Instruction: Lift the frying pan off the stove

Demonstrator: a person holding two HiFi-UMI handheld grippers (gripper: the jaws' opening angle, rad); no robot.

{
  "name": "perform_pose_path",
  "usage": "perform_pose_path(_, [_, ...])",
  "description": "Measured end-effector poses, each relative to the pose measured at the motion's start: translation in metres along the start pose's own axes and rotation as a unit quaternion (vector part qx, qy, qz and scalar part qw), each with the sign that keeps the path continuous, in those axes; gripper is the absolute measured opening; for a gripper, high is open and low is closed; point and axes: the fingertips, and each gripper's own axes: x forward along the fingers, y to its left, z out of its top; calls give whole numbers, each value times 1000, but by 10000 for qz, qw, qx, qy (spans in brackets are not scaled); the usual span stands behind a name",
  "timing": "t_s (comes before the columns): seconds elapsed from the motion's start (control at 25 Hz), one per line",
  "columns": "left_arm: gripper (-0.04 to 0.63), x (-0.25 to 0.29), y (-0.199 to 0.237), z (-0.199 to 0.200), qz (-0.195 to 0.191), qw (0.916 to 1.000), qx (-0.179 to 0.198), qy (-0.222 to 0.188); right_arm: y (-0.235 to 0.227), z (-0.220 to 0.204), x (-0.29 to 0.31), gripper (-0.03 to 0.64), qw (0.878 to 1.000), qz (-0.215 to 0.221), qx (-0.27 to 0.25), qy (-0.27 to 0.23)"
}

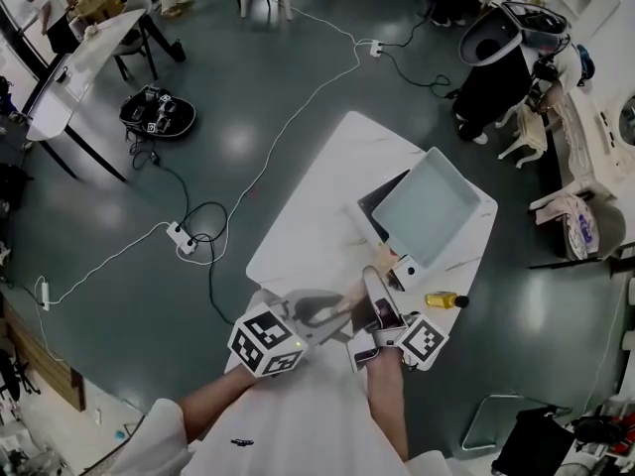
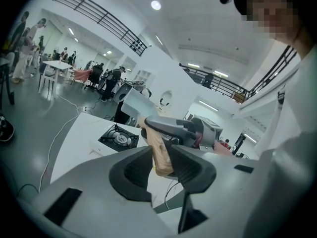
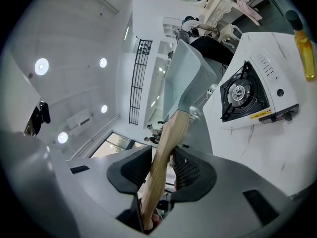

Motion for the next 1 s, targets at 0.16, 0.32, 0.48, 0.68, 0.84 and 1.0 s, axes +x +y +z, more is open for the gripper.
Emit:
perform_pose_path(0.16, [112, -1, -1, -5, -14, 10000, -51, -12, -1, -4, -2, 123, 9999, -44, -88, 33])
perform_pose_path(0.32, [112, -3, -2, -5, -23, 10000, -91, -25, 0, -5, -2, 123, 10000, 4, -42, 45])
perform_pose_path(0.48, [112, 1, -1, -4, -47, 10000, -82, -13, -6, -3, -5, 123, 9999, -106, 56, 11])
perform_pose_path(0.68, [111, -2, 3, -7, -18, 10000, -94, 8, -4, -6, 0, 123, 10000, 15, -5, 17])
perform_pose_path(0.84, [112, -2, 3, -5, -29, 9999, -119, 6, -5, -5, 1, 123, 10000, -14, 63, 17])
perform_pose_path(1.0, [112, -1, 2, -4, -8, 9999, -116, 13, -3, -4, 1, 123, 10000, -1, 36, 38])
